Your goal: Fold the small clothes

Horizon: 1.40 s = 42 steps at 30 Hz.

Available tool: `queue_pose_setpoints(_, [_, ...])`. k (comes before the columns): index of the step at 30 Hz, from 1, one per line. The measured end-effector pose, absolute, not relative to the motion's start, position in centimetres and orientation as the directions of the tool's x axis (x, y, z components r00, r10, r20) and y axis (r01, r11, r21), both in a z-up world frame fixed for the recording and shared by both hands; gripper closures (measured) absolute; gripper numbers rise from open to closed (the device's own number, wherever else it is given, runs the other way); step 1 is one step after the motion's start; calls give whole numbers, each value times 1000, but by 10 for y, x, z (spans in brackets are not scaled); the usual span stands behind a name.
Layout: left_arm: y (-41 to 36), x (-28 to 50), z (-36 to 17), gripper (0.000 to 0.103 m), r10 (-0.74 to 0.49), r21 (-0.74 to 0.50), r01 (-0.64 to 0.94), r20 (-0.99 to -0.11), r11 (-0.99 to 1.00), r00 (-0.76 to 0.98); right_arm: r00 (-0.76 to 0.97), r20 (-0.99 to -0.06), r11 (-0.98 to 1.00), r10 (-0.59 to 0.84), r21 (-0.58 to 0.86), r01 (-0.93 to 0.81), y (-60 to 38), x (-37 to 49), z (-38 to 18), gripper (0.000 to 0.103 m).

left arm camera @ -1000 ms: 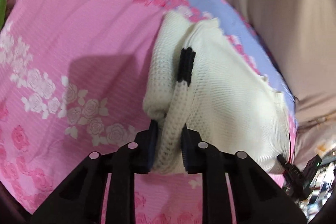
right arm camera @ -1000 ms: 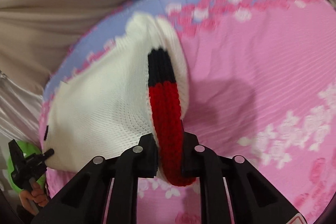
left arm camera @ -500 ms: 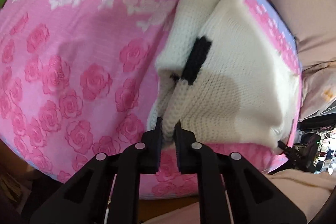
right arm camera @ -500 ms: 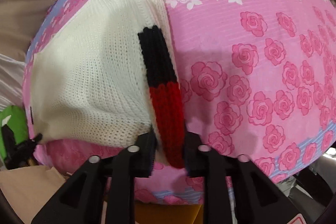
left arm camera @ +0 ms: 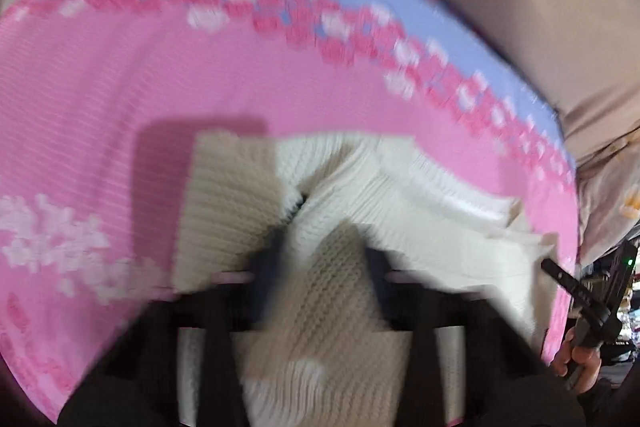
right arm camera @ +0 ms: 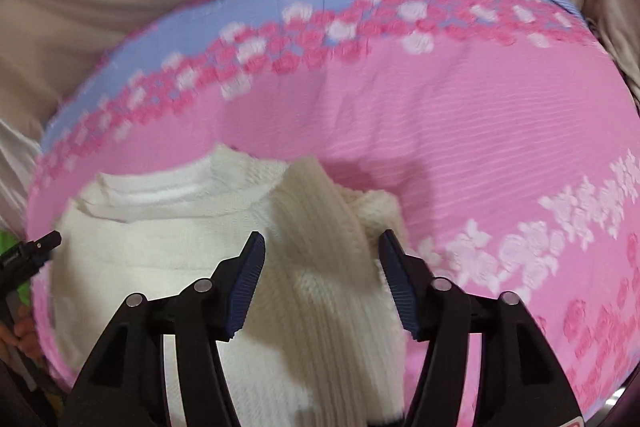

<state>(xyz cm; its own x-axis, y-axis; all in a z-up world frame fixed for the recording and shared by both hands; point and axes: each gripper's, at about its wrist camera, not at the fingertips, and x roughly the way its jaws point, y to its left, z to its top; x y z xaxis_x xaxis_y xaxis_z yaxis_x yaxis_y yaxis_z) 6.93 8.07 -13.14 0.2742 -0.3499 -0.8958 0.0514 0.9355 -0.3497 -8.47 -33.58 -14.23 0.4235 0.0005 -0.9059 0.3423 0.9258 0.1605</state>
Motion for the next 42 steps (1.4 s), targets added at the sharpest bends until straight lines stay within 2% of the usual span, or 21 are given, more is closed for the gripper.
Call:
queue_pose_setpoints(1, [83, 67, -128, 96, -359, -363, 40, -889, 931, 284, 413, -911, 931, -12, 141, 338, -335, -84, -143, 96])
queue_pose_setpoints(3, [90, 62, -108, 96, -394, -403, 44, -858, 914, 329, 483, -874, 923, 54, 228, 309, -337, -87, -119, 96])
queue_pose_setpoints(7, [107, 66, -80, 96, -348, -367, 29, -847, 930, 401, 622, -782, 920, 40, 273, 283, -340, -95, -62, 96])
queue_pose_setpoints(9, [108, 76, -92, 96, -313, -337, 7, -868, 942, 385, 602, -799, 920, 17, 248, 302, -344, -83, -75, 96])
queue_pose_setpoints(12, [95, 86, -134, 96, -241, -250, 14, -916, 968, 320, 420, -908, 930, -14, 142, 338, -347, -54, -143, 96])
queue_pose_setpoints(13, [93, 85, -129, 95, -227, -234, 20, -912, 972, 341, 401, -916, 927, -11, 141, 348, -348, -54, -150, 96])
queue_pose_setpoints(15, [95, 78, -112, 92, -245, -258, 11, -903, 966, 353, 469, -883, 902, -12, 194, 387, -346, -67, -128, 91])
queue_pose_setpoints(18, [99, 55, -78, 93, -258, -272, 24, -874, 962, 411, 562, -825, 908, -56, 191, 372, -324, -98, -80, 83])
queue_pose_setpoints(21, [86, 26, -61, 93, -270, -262, 79, -860, 962, 434, 576, -816, 938, 49, 235, 254, -281, -119, -69, 84])
queue_pose_setpoints(23, [70, 8, -71, 93, -304, -285, 106, -868, 953, 392, 517, -844, 951, 147, 264, 162, -242, -123, -88, 84])
queue_pose_setpoints(25, [57, -3, -94, 90, -295, -273, 112, -895, 956, 334, 458, -870, 958, 182, 262, 116, -216, -127, -118, 93])
queue_pose_setpoints(27, [58, -8, -122, 91, -237, -223, 81, -928, 971, 287, 414, -897, 959, 158, 239, 151, -214, -130, -138, 94])
queue_pose_setpoints(30, [80, -14, -133, 91, -265, -272, 15, -922, 962, 282, 399, -903, 918, 161, 285, 275, -252, -146, -141, 102])
queue_pose_setpoints(32, [87, -16, -131, 91, -260, -272, -1, -921, 962, 290, 439, -887, 906, 141, 295, 304, -266, -162, -125, 96])
queue_pose_setpoints(34, [90, -15, -134, 92, -267, -280, -3, -918, 960, 293, 448, -889, 910, 92, 258, 324, -277, -174, -120, 95])
queue_pose_setpoints(36, [88, -15, -136, 92, -264, -277, -3, -917, 961, 301, 361, -932, 920, 12, 152, 362, -289, -182, -149, 96])
queue_pose_setpoints(37, [84, -14, -136, 92, -251, -260, 9, -919, 966, 303, 377, -926, 910, 36, 186, 370, -297, -189, -158, 101])
queue_pose_setpoints(39, [79, -16, -133, 92, -236, -241, 23, -923, 970, 305, 390, -917, 878, 77, 248, 410, -311, -197, -150, 102])
queue_pose_setpoints(42, [84, -18, -129, 92, -241, -244, 28, -924, 969, 298, 448, -893, 872, 43, 252, 420, -315, -200, -118, 93])
